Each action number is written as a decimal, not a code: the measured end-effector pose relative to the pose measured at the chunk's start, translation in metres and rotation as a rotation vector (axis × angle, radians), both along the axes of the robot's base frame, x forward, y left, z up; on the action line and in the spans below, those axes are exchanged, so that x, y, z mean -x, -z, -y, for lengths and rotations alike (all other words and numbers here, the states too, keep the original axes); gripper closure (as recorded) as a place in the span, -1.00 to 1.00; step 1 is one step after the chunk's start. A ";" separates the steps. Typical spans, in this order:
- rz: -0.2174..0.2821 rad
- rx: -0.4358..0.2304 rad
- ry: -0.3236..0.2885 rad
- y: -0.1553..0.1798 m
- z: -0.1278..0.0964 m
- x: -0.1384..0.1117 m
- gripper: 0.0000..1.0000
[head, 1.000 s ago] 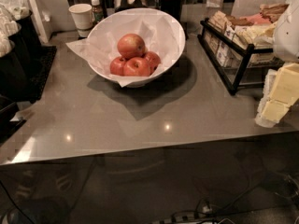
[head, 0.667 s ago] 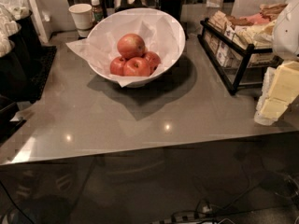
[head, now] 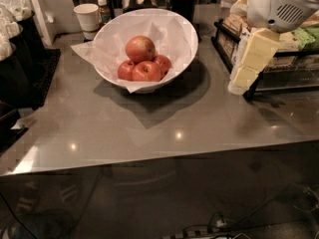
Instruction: Pick apple from white bowl
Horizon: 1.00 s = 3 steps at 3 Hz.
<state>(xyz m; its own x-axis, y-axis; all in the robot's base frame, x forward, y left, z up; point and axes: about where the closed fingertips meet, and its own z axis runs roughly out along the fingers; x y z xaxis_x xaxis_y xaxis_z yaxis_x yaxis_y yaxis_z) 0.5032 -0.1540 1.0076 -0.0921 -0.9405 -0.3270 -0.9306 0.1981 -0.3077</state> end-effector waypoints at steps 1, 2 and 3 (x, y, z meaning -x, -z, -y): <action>0.000 -0.029 -0.053 -0.006 -0.030 -0.023 -1.00; 0.006 -0.033 -0.062 -0.008 -0.035 -0.026 -1.00; 0.025 -0.088 -0.039 -0.004 -0.040 -0.036 -1.00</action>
Offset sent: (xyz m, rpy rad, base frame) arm 0.0206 0.0265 0.0052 0.0264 -0.0013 0.0462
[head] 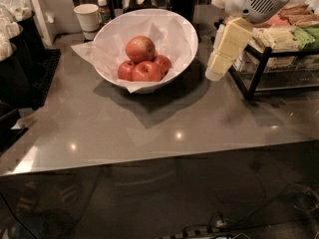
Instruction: Pick apple from white bowl
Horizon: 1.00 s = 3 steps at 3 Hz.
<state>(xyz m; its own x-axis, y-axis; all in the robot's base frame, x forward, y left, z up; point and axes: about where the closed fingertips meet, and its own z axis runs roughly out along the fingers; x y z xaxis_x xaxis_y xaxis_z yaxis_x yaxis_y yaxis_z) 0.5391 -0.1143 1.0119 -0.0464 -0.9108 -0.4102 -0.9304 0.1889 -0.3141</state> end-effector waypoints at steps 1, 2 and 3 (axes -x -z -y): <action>-0.006 -0.039 -0.031 0.008 -0.024 -0.022 -1.00; -0.022 -0.062 -0.070 0.016 -0.048 -0.040 -1.00; -0.063 -0.065 -0.133 0.029 -0.069 -0.049 -1.00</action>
Offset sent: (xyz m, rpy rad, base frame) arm 0.0625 0.0749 -0.0263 0.0928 0.0454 0.1162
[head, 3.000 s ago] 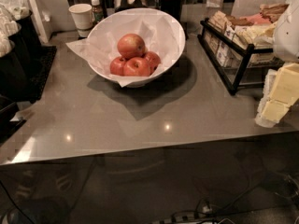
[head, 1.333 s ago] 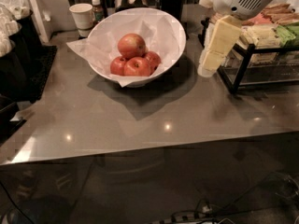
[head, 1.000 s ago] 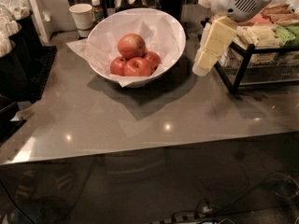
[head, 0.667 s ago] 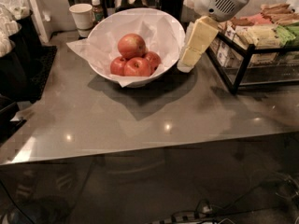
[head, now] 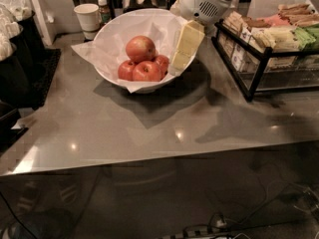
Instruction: Pick apple from white bowl
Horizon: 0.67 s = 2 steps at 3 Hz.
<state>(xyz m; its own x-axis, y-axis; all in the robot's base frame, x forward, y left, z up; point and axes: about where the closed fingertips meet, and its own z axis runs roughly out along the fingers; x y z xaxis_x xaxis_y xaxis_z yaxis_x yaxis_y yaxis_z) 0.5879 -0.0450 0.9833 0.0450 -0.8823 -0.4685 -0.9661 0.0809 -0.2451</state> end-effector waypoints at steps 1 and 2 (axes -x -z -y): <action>-0.004 0.000 -0.005 0.001 -0.002 -0.001 -1.00; -0.016 -0.072 -0.005 0.019 -0.039 -0.034 -1.00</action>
Offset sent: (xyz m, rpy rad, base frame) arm 0.0323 0.0270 -0.0157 0.1054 -0.0039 -0.0446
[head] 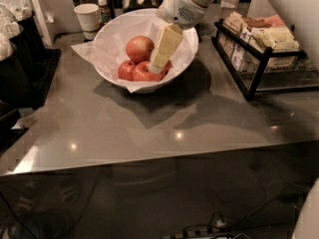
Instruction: Pick apple from white bowl
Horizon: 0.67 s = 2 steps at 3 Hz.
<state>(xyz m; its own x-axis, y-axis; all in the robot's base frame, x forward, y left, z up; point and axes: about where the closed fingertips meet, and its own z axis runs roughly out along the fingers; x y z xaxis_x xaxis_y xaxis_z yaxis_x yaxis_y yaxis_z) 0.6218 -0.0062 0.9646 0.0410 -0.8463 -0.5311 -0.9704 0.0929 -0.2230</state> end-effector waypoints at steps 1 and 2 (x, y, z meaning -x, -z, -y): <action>-0.001 -0.001 -0.001 0.001 -0.001 -0.001 -1.00; -0.001 -0.001 -0.001 0.001 -0.001 -0.001 -0.61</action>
Offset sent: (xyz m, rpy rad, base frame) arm 0.0006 0.0009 -0.0005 0.0006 0.0006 0.0013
